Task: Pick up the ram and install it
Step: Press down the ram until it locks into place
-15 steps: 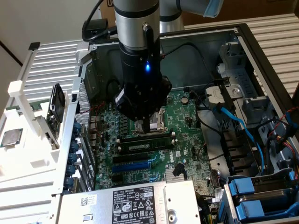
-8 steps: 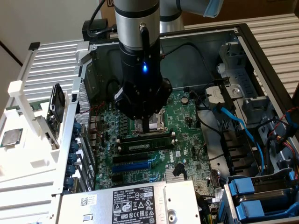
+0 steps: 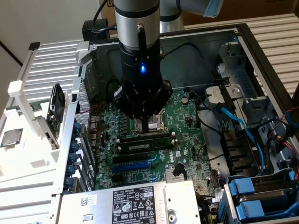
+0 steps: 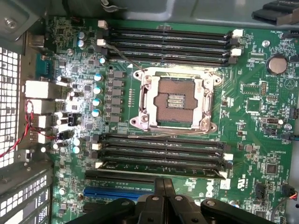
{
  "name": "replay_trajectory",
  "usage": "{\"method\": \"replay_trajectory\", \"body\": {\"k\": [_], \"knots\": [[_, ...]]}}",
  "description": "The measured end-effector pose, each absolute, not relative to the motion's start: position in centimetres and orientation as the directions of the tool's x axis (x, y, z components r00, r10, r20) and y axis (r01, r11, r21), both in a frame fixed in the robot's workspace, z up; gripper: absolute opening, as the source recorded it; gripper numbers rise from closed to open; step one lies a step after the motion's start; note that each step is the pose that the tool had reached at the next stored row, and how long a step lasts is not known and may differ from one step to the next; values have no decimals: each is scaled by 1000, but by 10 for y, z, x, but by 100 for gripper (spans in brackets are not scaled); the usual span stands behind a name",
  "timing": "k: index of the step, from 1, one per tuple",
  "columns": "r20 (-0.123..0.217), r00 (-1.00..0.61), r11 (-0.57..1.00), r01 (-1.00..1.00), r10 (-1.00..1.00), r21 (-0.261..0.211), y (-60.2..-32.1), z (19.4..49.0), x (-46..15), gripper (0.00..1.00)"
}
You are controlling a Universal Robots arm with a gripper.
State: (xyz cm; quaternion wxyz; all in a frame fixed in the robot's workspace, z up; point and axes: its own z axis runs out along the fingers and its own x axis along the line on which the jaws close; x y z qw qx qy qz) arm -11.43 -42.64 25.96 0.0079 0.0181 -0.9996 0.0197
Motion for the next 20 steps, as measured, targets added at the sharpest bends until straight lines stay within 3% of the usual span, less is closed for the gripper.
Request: {"method": "replay_trajectory", "body": {"k": [20], "knots": [[16,-962,962,272,272,-39,-426,260,-114,11]]}}
